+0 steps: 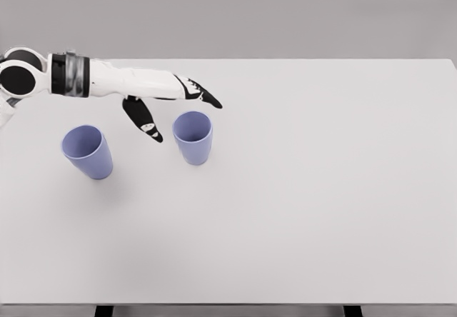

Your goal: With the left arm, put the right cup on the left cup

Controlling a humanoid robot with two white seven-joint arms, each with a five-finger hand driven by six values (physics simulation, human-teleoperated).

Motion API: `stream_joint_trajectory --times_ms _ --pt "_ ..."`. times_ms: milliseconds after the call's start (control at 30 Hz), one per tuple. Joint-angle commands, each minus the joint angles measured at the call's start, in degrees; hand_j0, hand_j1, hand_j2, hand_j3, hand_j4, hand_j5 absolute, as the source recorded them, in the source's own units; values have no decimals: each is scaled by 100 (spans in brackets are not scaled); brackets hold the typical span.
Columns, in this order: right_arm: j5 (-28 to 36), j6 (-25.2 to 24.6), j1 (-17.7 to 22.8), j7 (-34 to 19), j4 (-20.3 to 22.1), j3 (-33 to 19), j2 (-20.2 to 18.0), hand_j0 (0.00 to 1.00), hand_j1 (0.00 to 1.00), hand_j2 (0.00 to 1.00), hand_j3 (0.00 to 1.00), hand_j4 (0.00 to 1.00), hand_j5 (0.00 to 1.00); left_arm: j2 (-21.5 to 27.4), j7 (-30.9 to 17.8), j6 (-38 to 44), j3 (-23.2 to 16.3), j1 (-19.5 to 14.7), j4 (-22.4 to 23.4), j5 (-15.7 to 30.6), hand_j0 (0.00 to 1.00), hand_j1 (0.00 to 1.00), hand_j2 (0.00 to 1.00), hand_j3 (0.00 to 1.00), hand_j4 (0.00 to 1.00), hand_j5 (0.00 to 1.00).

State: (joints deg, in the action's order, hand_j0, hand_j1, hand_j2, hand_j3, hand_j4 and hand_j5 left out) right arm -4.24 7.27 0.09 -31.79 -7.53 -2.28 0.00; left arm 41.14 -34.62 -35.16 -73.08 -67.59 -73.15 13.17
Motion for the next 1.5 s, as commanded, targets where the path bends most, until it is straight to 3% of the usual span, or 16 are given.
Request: stream_joint_trajectory --times_ms 0,900,1100,1200,1467 --pt "-7 3 0 -2 -2 0 0 100 100 100 100 100 100 -53 8 16 13 9 64 -7 100 100 100 100 100 100" --pt "-7 3 0 -2 -2 0 0 100 100 100 100 100 100 -264 96 16 13 211 310 -51 100 100 100 100 100 100" --pt "-7 3 0 -2 -2 0 0 100 100 100 100 100 100 -352 298 16 74 264 583 -376 100 100 100 100 100 100" --pt "-7 3 0 -2 -2 0 0 100 100 100 100 100 100 -431 316 16 320 448 565 -596 100 100 100 100 100 100" --pt "-7 3 0 -2 -2 0 0 100 100 100 100 100 100 -519 334 16 347 554 557 -605 100 100 100 100 100 100"
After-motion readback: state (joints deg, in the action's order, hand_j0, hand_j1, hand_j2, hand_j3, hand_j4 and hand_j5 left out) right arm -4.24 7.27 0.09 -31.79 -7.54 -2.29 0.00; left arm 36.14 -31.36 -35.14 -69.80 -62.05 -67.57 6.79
